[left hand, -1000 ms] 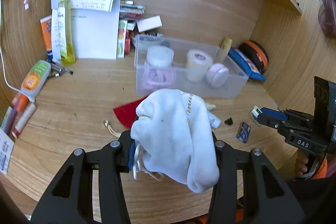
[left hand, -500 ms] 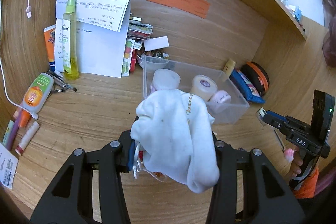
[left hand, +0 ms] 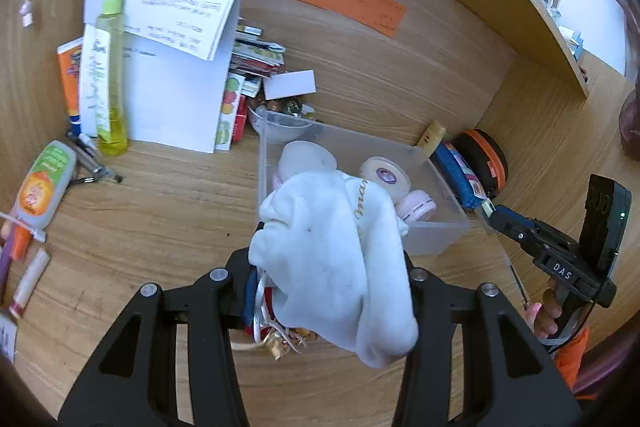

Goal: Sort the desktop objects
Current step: 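Carry the cloth pouch with the left gripper while the right gripper carries the domino tile over the box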

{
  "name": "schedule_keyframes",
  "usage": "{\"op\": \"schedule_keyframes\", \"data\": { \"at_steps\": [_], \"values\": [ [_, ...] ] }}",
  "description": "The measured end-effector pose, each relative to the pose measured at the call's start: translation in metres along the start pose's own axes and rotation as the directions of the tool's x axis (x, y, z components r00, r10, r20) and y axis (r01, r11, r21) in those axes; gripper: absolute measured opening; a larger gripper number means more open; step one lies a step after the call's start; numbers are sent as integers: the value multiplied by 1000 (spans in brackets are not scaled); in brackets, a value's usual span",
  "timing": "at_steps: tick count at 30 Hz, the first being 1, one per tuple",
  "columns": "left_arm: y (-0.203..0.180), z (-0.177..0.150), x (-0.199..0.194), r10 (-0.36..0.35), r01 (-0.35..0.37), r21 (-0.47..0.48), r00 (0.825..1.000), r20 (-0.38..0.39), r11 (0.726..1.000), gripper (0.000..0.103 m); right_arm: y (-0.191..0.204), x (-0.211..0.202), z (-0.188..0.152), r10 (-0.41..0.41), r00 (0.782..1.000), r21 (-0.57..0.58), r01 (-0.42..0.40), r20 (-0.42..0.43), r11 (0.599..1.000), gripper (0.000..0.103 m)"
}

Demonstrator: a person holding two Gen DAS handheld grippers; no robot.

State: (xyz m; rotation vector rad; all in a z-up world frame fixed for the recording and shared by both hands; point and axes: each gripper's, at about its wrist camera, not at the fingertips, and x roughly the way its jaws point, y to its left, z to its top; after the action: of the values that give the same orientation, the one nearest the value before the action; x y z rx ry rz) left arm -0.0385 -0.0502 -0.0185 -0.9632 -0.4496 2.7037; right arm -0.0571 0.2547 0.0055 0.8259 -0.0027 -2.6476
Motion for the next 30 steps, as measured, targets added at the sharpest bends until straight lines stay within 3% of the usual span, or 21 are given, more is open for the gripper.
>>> {"op": "schedule_keyframes", "data": {
  "at_steps": [6,21,30],
  "values": [
    [-7,12,22,-24,25,7,999,-28,1000,46,-2,14,9,13,1000,-2,-13,-9,1000,22],
    [-30,38,85,18,-8,92,994,-106,996,46,-13,58,26,12,997,-4,-13,-70,1000,22],
    [-36,40,116,36,-16,132,988,-152,991,46,-28,83,35,-46,991,-2,46,-122,999,22]
  ]
}}
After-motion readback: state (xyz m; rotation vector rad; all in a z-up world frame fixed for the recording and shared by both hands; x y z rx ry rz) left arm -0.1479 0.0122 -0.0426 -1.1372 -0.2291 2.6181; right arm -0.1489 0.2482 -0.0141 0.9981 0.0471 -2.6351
